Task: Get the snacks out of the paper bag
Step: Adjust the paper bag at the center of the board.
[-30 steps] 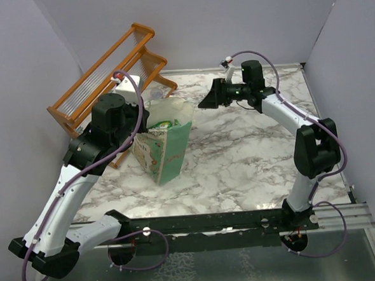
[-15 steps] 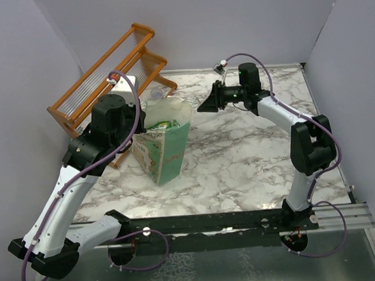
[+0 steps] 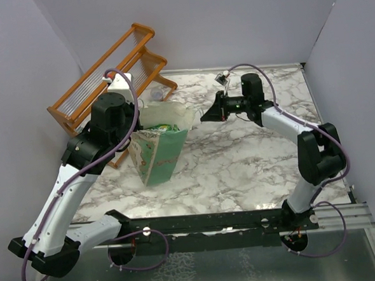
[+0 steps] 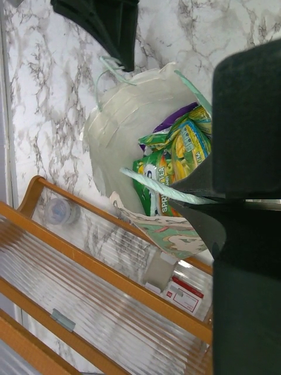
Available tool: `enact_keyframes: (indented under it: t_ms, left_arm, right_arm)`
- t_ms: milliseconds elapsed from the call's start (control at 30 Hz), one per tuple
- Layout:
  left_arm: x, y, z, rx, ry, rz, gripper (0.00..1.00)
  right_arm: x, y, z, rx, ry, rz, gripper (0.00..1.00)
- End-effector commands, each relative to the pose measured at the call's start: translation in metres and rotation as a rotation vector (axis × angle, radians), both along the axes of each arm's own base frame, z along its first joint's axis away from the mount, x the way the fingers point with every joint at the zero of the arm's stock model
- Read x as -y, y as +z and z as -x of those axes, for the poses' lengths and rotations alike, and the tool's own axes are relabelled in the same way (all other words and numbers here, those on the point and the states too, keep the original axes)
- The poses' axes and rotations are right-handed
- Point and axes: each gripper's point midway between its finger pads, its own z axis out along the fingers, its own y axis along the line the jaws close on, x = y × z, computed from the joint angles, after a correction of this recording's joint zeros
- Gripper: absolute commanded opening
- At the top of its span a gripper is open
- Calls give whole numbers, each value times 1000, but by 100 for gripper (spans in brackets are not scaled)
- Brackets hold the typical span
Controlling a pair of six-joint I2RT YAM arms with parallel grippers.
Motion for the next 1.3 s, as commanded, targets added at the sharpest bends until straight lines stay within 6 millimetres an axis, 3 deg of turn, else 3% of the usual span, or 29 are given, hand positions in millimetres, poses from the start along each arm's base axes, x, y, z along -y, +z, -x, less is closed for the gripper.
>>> enact_keyframes:
  t_ms: [0, 300, 500, 800, 900, 1133, 1267]
  left_arm:
    - [-10, 73, -12, 229, 63, 80, 0]
    - [-1, 92, -32, 282, 47, 39, 0]
    - [35, 76, -34, 254, -146, 34, 0]
    - [94, 41, 25, 229, -587, 172, 0]
    - [96, 35, 37, 221, -630, 196, 0]
    - [93, 16, 50, 188, -655, 183, 0]
    - [85, 14, 51, 201, -630, 158, 0]
  right_arm:
    - [-4, 31, 29, 104, -8, -25, 1]
    - [-21, 8, 115, 45, 50, 11, 1]
    - [-29, 2, 167, 15, 100, -2, 1]
    - [-15, -21, 198, -90, 105, 19, 6]
    - [-15, -25, 214, -114, 132, 7, 8]
    - [-11, -22, 227, -100, 124, 10, 10]
    - [-9, -18, 228, -46, 113, 19, 21]
